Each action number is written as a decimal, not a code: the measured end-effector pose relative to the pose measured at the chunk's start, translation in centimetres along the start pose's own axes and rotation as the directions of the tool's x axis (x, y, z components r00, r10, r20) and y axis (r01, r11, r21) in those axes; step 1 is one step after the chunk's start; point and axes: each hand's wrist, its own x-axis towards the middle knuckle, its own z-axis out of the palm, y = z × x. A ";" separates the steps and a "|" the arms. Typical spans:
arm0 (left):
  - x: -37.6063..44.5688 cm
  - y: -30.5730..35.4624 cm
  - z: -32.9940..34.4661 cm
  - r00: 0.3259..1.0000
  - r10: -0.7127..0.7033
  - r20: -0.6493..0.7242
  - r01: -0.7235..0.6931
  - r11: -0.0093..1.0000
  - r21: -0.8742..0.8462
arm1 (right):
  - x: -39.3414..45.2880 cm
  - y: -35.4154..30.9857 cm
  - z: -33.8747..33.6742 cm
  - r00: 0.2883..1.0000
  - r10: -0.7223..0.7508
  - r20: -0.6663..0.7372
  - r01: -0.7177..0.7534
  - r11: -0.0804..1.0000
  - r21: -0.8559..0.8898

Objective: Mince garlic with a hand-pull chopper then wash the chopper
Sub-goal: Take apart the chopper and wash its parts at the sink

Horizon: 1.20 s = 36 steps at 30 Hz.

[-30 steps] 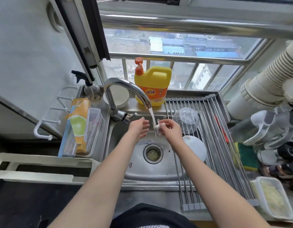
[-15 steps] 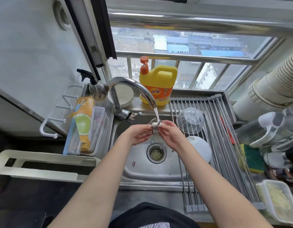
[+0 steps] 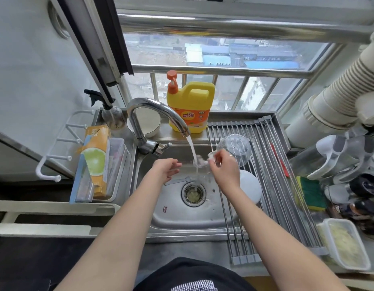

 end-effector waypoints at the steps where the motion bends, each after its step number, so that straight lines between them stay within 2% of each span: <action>1: 0.0 -0.1 0.1 1.000 0.000 0.005 -0.001 1.000 0.020 | -0.4 0.8 -0.7 0.997 0.035 -0.067 -0.032 0.999 0.034; 4: 0.0 -0.4 0.8 1.000 -0.007 0.024 0.005 0.996 0.090 | -1.4 3.3 -3.3 0.980 0.125 -0.154 -0.115 0.991 0.073; 8: 0.0 -1.2 2.7 0.995 -0.056 0.083 0.042 0.985 0.165 | -3.5 5.9 -5.4 0.984 0.176 -0.019 -0.176 0.984 -0.019; 10: 0.0 -1.4 3.8 0.991 -0.073 0.116 0.049 0.978 0.202 | -5.3 6.7 -5.5 0.989 0.145 0.037 -0.145 0.989 -0.025; 14: -0.1 -1.4 5.3 0.985 -0.062 0.158 0.030 0.981 0.194 | -8.7 8.1 -5.7 0.998 0.039 0.051 -0.036 0.997 -0.065; 18: -0.6 -1.6 6.1 0.988 -0.040 0.146 0.012 0.982 0.187 | -10.9 10.1 -6.0 0.979 0.085 0.184 -0.054 0.985 -0.167; 20: -1.2 -1.9 6.2 0.989 -0.037 0.144 0.008 0.981 0.193 | -11.6 10.7 -5.9 0.964 0.121 0.237 -0.087 0.985 -0.149; 24: -1.6 -3.2 6.0 0.987 -0.062 0.149 0.032 0.980 0.198 | -11.0 9.7 -5.3 0.964 0.087 0.253 -0.061 0.992 -0.109; 30: -1.6 -4.1 5.0 0.985 -0.103 0.139 0.076 0.980 0.185 | -10.6 9.0 -4.7 0.980 0.170 0.104 -0.151 0.974 -0.172; 34: -1.4 -4.1 4.8 0.990 -0.089 0.109 0.069 0.982 0.175 | -11.0 9.2 -5.0 0.956 0.167 0.240 -0.118 0.972 -0.205; 36: -1.4 -4.1 5.1 0.990 -0.086 0.115 0.063 0.980 0.191 | -11.2 9.2 -4.8 0.960 0.163 0.228 -0.099 0.958 -0.268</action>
